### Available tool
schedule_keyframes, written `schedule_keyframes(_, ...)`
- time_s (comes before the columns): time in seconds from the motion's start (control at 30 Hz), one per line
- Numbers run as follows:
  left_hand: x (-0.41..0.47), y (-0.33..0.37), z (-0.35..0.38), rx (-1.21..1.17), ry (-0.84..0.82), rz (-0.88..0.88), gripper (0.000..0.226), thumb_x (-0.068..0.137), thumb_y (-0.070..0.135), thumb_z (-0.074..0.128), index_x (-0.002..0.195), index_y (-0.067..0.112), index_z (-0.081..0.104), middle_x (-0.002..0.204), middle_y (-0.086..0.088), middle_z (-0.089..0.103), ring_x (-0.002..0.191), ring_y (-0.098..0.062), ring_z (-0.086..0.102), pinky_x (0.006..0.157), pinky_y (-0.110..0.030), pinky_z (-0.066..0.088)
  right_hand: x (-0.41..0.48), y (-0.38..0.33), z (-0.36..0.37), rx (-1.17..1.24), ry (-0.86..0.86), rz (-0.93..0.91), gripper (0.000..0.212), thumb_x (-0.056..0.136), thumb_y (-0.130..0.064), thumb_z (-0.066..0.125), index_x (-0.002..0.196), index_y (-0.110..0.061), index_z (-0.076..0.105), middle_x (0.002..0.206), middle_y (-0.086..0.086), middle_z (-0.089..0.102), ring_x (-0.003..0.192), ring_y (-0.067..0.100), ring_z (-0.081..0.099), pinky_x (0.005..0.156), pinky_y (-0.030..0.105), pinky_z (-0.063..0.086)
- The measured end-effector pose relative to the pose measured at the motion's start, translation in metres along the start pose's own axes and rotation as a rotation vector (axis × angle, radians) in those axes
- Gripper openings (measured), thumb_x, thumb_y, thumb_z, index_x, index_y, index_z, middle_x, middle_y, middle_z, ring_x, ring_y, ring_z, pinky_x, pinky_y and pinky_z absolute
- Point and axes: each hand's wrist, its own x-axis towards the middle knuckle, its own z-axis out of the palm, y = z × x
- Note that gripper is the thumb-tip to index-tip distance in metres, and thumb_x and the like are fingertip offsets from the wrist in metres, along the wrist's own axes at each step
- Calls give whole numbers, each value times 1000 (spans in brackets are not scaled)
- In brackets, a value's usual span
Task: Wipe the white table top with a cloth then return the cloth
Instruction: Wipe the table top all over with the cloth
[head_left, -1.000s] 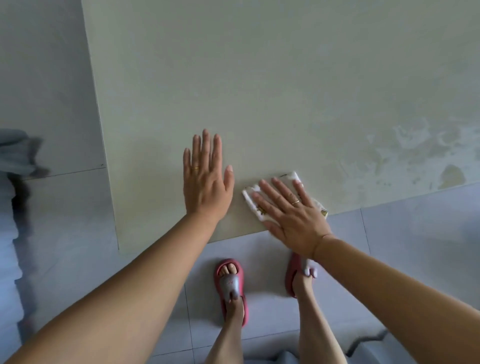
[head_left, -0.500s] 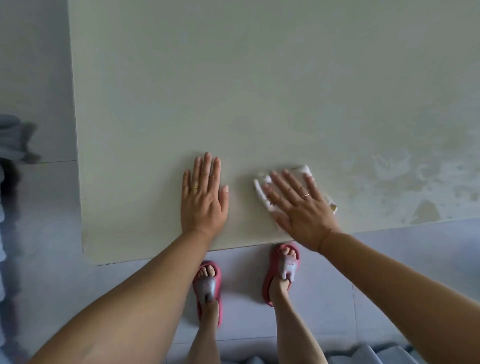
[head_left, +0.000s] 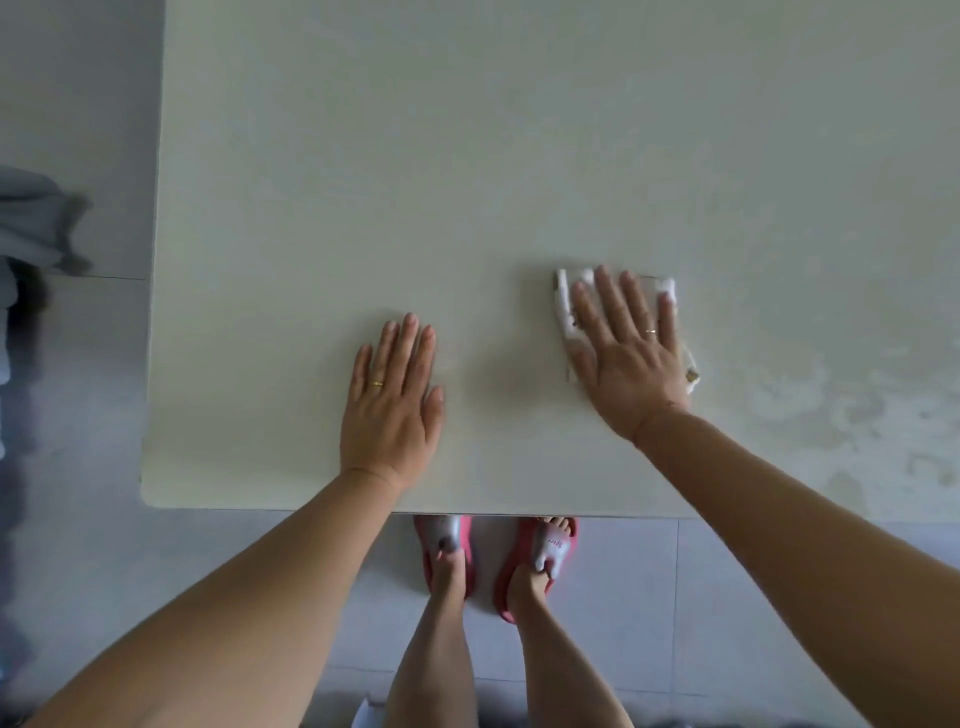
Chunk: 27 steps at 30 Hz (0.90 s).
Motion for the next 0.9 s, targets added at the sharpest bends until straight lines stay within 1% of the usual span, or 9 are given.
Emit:
schedule_keyframes(0.07,1,-2,1,5,-13,-5,57,96,32,25,149,10,26,158,-9,21,146,-25,17,119,-43,12,13,-18,0,134,32,303,59,95,-45,13,151,-29,1,160,-3,-1,147,19,-6,115,46,-14)
schedule_keyframes(0.13,0,-1,1,3,-8,-3,57,96,32,25,149,10,26,158,-9,21,146,-25,17,118,-44,13,2,-63,5,154,43,319,62,94,-45,19,151,-26,5,160,1,3,147,24,-3,114,47,-16)
schedule_keyframes(0.27,-1,-1,1,1,13,10,55,96,29,29,146,7,34,155,-11,28,144,-27,23,117,-46,18,-35,-100,10,58,-19,-300,58,95,-43,33,149,-27,23,157,0,22,145,25,15,116,53,9)
schedule_keyframes(0.33,0,-2,1,5,0,11,56,95,30,28,147,7,31,156,-10,26,145,-27,22,118,-45,16,-11,-65,4,-22,-3,-438,55,97,-39,33,149,-28,23,154,0,30,142,26,27,115,54,15)
schedule_keyframes(0.53,0,-4,1,-26,8,23,58,95,30,30,149,10,27,157,-9,22,146,-25,17,119,-45,13,61,-20,-13,152,65,469,59,96,-42,21,151,-28,5,160,2,7,147,24,2,114,53,-10)
schedule_keyframes(0.6,0,-3,2,-4,-11,18,58,95,31,29,149,9,27,157,-9,23,145,-27,19,118,-45,14,40,-75,-3,122,62,332,60,95,-40,24,151,-25,8,159,4,10,146,27,4,112,52,-13)
schedule_keyframes(0.67,1,-2,1,34,-49,8,57,96,34,28,147,7,29,155,-11,29,143,-28,25,117,-46,17,7,-118,4,85,10,-47,60,95,-40,27,151,-25,13,159,1,14,146,26,7,115,50,-8)
schedule_keyframes(0.77,1,-3,-1,11,-57,18,56,95,31,30,145,5,34,153,-13,32,143,-29,27,117,-47,17,17,-85,0,-8,-28,-356,58,96,-41,28,150,-27,15,158,-1,18,145,22,14,118,50,4)
schedule_keyframes(0.9,2,-3,-8,-81,-38,17,59,93,28,35,147,5,31,155,-11,25,143,-29,25,118,-45,14,65,-22,-13,69,6,160,59,94,-43,19,150,-30,4,160,-2,10,147,20,4,116,47,-8)
